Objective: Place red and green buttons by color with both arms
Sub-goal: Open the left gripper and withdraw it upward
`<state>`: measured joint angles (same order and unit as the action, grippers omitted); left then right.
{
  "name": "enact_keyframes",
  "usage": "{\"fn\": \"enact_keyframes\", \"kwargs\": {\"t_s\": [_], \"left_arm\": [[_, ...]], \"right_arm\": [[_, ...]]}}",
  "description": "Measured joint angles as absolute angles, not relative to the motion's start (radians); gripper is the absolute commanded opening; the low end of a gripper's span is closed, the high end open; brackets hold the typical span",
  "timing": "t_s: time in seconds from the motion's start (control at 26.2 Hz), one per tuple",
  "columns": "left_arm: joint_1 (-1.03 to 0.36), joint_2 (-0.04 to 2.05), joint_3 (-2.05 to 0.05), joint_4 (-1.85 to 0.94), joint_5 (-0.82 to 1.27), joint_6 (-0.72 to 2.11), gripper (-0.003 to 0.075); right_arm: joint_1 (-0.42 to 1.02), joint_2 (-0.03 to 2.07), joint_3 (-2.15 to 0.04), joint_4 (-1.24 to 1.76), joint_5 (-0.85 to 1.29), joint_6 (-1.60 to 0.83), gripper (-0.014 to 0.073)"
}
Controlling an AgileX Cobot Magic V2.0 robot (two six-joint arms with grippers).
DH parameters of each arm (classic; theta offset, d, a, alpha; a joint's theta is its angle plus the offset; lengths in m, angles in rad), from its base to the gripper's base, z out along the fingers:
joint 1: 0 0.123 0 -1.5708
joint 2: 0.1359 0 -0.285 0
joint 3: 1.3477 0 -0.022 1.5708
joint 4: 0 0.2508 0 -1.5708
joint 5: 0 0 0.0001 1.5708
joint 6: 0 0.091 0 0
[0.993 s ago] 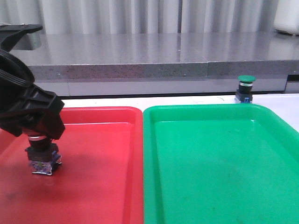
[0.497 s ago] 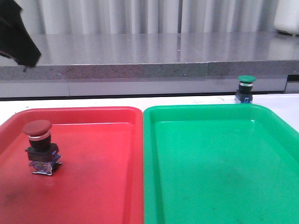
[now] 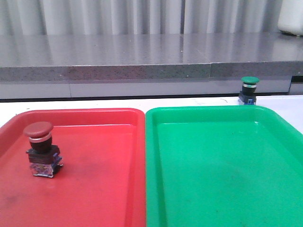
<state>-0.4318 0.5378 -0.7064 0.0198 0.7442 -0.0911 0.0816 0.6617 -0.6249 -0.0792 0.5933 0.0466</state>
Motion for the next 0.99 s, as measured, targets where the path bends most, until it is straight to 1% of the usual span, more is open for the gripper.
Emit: {"fn": "enact_keyframes", "kwargs": {"t_s": [0.15,0.99], "left_arm": [[-0.432,0.496,-0.696,0.020,0.751,-0.090,0.0494],[-0.432,0.494,-0.694,0.020,0.752,-0.090,0.0494]], "right_arm": [[0.082,0.662,-0.625,-0.079,0.593,0.047,0.0580],[0.082,0.662,-0.625,-0.079,0.593,0.047,0.0580]]}}
